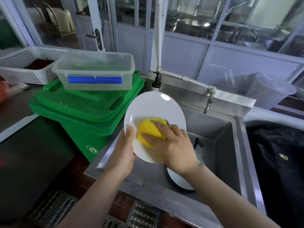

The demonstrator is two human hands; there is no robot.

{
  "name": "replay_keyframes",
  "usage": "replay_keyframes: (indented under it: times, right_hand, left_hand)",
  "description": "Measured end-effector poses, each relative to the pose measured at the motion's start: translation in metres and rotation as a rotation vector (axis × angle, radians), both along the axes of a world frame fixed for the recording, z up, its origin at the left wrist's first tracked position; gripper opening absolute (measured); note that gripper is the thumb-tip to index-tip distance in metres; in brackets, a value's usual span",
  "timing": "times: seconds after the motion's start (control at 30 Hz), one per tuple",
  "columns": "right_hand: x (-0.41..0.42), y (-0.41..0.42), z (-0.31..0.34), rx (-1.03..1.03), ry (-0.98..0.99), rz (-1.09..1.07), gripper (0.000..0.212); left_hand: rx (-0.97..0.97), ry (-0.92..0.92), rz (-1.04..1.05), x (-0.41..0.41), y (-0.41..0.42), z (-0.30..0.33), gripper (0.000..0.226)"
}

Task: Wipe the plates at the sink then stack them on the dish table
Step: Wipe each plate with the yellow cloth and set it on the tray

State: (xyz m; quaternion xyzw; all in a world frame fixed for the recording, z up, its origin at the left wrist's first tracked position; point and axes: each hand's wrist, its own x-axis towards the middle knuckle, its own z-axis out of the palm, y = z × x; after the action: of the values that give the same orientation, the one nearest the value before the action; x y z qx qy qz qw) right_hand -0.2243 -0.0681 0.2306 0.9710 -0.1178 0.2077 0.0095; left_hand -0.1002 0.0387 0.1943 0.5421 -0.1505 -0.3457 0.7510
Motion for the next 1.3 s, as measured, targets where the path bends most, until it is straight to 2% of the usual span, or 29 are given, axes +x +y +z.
replay_keyframes:
  times: [0.07,0.17,0.23,0.27,0.33,0.43,0.53,0.6,0.67,0.8,0.9,1.03,1.13,1.3]
  right_hand:
    - [0.0,-0.018,0.002,0.038,-0.023,-0.185,0.059]
    - [0.004,-0.044,0.005,0.284,-0.121,-0.433,0.066]
    - [0.007,-0.053,0.008,0.469,-0.223,-0.486,0.068]
    - [0.01,-0.054,0.01,0.521,-0.258,-0.485,0.067]
    - [0.015,-0.05,0.012,0.58,-0.299,-0.437,0.065]
    - [0.022,-0.04,0.017,0.605,-0.348,-0.304,0.064]
    - [0.028,-0.02,0.027,0.541,-0.353,-0.098,0.057]
    - [0.032,-0.007,0.028,0.45,-0.285,0.035,0.051]
    - [0.033,0.001,0.026,0.388,-0.188,0.11,0.051]
    - [0.031,0.008,0.023,0.419,-0.038,0.176,0.058]
    - [0.031,0.013,0.025,0.399,0.019,0.188,0.054]
    - [0.03,0.023,0.029,0.309,0.074,0.215,0.045]
    - [0.032,0.027,0.029,0.244,0.11,0.22,0.037]
    - [0.033,0.025,0.035,0.188,0.136,0.239,0.039]
  left_hand:
    - [0.088,-0.093,0.001,0.0,0.003,0.0,0.068]
    - [0.248,-0.295,-0.012,-0.008,0.008,0.004,0.067]
    - [0.254,-0.359,-0.063,-0.018,0.007,0.008,0.042]
    - [0.257,-0.392,-0.096,-0.022,0.006,0.009,0.029]
    - [0.248,-0.463,-0.147,-0.027,0.006,0.009,0.024]
    - [0.271,-0.453,-0.229,-0.026,0.006,0.01,0.014]
    - [0.205,-0.492,-0.3,-0.022,0.005,0.01,0.028]
    - [0.146,-0.47,-0.301,-0.017,0.004,0.009,0.03]
    - [0.123,-0.453,-0.27,-0.012,0.005,0.006,0.023]
    - [0.053,-0.213,-0.296,-0.003,0.006,0.0,0.027]
    - [-0.024,-0.081,-0.304,0.005,0.008,-0.003,0.03]
    - [-0.17,0.09,-0.331,0.015,0.013,-0.002,0.054]
    - [-0.243,0.123,-0.352,0.019,0.019,-0.001,0.056]
    - [-0.269,0.168,-0.338,0.02,0.022,0.002,0.049]
